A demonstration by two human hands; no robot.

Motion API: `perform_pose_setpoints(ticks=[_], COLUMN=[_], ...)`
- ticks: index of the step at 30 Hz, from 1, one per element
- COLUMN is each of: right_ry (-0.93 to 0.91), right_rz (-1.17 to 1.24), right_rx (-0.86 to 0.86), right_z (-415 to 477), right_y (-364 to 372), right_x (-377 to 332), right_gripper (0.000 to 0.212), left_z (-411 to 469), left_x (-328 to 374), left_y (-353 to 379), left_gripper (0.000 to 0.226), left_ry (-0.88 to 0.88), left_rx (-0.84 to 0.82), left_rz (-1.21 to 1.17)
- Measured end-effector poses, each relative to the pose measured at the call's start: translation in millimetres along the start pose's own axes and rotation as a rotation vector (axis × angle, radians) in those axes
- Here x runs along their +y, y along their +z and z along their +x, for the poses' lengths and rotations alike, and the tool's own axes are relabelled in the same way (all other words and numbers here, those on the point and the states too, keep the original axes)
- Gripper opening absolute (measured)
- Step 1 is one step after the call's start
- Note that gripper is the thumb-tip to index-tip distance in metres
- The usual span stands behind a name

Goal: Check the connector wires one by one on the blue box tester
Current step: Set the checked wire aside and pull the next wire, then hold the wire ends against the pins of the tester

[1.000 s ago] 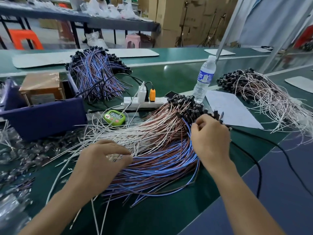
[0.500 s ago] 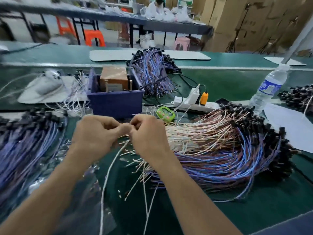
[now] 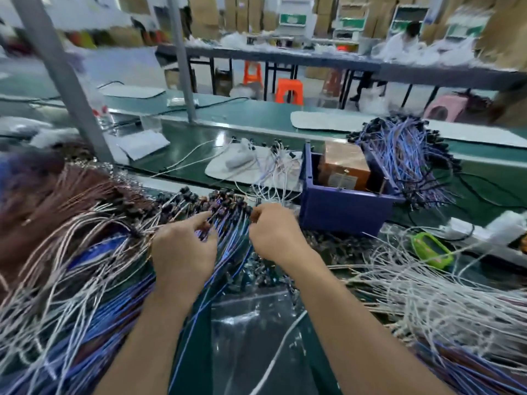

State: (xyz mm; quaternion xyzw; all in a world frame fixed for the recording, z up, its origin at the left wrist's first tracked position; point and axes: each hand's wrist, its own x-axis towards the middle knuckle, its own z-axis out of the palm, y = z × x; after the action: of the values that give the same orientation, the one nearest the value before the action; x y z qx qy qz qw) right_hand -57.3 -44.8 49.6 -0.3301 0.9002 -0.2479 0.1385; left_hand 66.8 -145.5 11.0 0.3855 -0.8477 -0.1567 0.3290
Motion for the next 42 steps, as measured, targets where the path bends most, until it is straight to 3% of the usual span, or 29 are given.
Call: perform_pose_setpoints(ticks=[5, 10, 13, 15, 17, 21, 24, 27, 29, 31, 33, 38, 40, 42], right_ry=[0.067, 0.141, 0.094, 0.03, 0.061, 0.157, 0.193, 0.243, 0.277, 0.323, 0.317, 0.139, 0.105, 0.1], right_rz=[-0.011, -0.046, -0.124, -0.185, -0.168, -0.158, -0.021, 0.166, 0.452, 0.92, 1.216, 1.591, 1.643, 1.6], right_rx=[0.0, 0.042, -0.091, -0.142, -0.061, -0.052, -0.008, 0.082, 0.187, 0.21, 0.184, 0.311, 0.267, 0.171], right_z=[28.1, 45.6, 48.2, 48.1, 46.8, 46.6, 47.3, 38.9, 31.1, 20.9, 5.4, -38.8, -54.4, -65.0], right_y=[17.1, 32.0, 31.4, 27.0, 25.6, 30.3, 29.3, 26.6, 23.2, 17.6, 10.6, -20.5, -26.8, -24.4], right_x=[-17.4, -28.7, -29.3, -28.0, -23.8, -21.0, -17.4, -3.4, 5.7, 11.2, 16.6, 43.2, 52.3, 55.0], right_gripper=[0.016, 0.029, 0.037, 0.026, 0.012, 0.046, 0.018, 0.018, 0.022, 0.019, 0.018, 0.017, 0.011, 0.025], left_z=[1.3, 3.7, 4.1, 5.1, 6.1, 5.1, 3.5, 2.5, 0.9, -4.9, -12.4, -14.6, -16.3, -21.4], left_x=[-2.5, -13.0, -13.3, -12.9, -13.0, -12.1, -11.1, -6.8, -2.7, 3.3, 12.6, 21.7, 25.9, 31.6], left_y=[16.2, 20.5, 21.1, 21.5, 22.4, 22.2, 19.2, 15.9, 13.0, 11.9, 12.6, 12.9, 11.0, 10.5], left_gripper=[0.04, 0.032, 0.026, 0.027, 0.027, 0.026, 0.025, 0.022, 0.029, 0.043, 0.047, 0.028, 0.019, 0.011], left_ry=[0.013, -0.029, -0.003, -0.01, -0.015, -0.004, -0.009, 0.026, 0.085, 0.117, 0.109, 0.067, 0.058, 0.104], left_rx=[-0.135, -0.102, -0.094, -0.087, -0.077, -0.084, -0.086, -0.076, -0.086, -0.227, -0.392, -0.561, -0.641, -0.705], left_rz=[0.03, -0.095, -0.087, -0.085, -0.087, -0.096, -0.09, -0.016, -0.048, -0.226, -0.403, -0.636, -0.73, -0.771])
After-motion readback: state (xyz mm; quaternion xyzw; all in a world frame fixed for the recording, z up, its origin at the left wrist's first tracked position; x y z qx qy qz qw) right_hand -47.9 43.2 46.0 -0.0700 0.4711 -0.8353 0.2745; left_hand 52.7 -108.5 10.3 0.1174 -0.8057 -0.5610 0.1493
